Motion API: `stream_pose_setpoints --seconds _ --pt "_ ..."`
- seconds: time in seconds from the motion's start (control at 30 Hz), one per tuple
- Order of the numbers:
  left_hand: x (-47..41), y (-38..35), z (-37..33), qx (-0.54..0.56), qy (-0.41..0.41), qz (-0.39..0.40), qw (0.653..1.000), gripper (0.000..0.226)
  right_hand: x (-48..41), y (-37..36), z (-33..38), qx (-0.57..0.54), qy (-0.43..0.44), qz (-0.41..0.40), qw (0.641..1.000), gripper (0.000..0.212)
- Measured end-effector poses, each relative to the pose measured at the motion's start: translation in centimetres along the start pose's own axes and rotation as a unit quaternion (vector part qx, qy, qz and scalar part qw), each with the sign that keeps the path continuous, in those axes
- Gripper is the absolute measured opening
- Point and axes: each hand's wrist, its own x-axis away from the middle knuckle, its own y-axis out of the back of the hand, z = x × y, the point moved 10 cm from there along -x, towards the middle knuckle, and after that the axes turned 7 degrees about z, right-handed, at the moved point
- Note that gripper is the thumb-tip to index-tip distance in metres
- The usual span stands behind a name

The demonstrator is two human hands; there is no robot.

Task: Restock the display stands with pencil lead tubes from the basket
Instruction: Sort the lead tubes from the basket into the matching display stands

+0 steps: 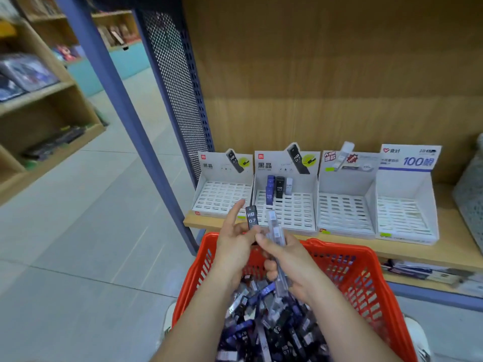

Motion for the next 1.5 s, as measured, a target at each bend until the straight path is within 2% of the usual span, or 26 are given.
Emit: stream_pose_setpoints --seconds 0.1,0.2,0.3,0.4,0.47,0.53,0.6,0.7,0.8,1.03,1.23,1.33,1.5 --pt "-1.7 0.5 -1.7 -0.022 -0.009 0.012 1.000 0.045 -1.5 0.1 1.7 0.008 0.021 -0.007 1.000 0.019" --pt "-3.7 1.3 -3.1 -0.022 -0.006 0.013 1.000 0.021 -4.0 0.5 3.1 0.028 0.038 -0.027 0.998 0.021" --pt "-7.3 3.2 -4.6 -0.144 -0.023 0.000 0.989 0.014 -7.2 0.8 4.2 0.158 0.051 -0.043 0.985 0.019" --pt "-11.0 6.7 -6.0 -0.197 -0.039 -0.058 0.978 0.020 -10.2 0.5 4.9 0.360 0.068 -0.039 0.930 0.022" --pt "-13.0 9.0 -6.5 -0.191 -0.045 -0.093 0.976 0.022 -12.2 -0.4 4.3 0.475 0.068 -0.013 0.877 0.029" --pt "-15.0 10.2 -6.6 -0.188 -0.052 -0.094 0.976 0.021 -13.7 -1.5 3.5 0.569 0.070 0.012 0.819 0.024" --pt "-16.8 10.3 -6.8 -0.202 -0.066 -0.086 0.973 0.020 -15.0 -1.9 2.5 0.624 0.062 0.022 0.778 0.025" --pt "-19.6 9.6 -6.6 -0.223 -0.087 -0.076 0.968 0.017 -15.9 -1.4 1.7 0.662 0.048 0.016 0.748 0.028" --pt "-22.2 7.9 -5.9 -0.252 -0.104 -0.058 0.960 0.020 -16.3 -1.1 1.8 0.664 0.059 0.018 0.745 0.029" --pt "-24.7 3.6 -3.6 -0.349 -0.141 -0.008 0.926 0.019 -16.3 0.6 1.4 0.610 0.043 0.049 0.789 0.027" --pt "-25.0 3.0 -2.7 -0.430 -0.177 0.005 0.885 0.020 -16.1 1.8 1.3 0.568 0.036 0.059 0.820 0.024" --pt "-25.1 2.3 -2.7 -0.452 -0.201 0.023 0.869 0.020 -16.0 2.1 1.2 0.565 0.028 0.063 0.822 0.023" --pt "-24.6 2.1 -3.7 -0.473 -0.256 0.010 0.843 0.018 -16.2 2.3 1.2 0.561 0.013 0.063 0.825 0.020"
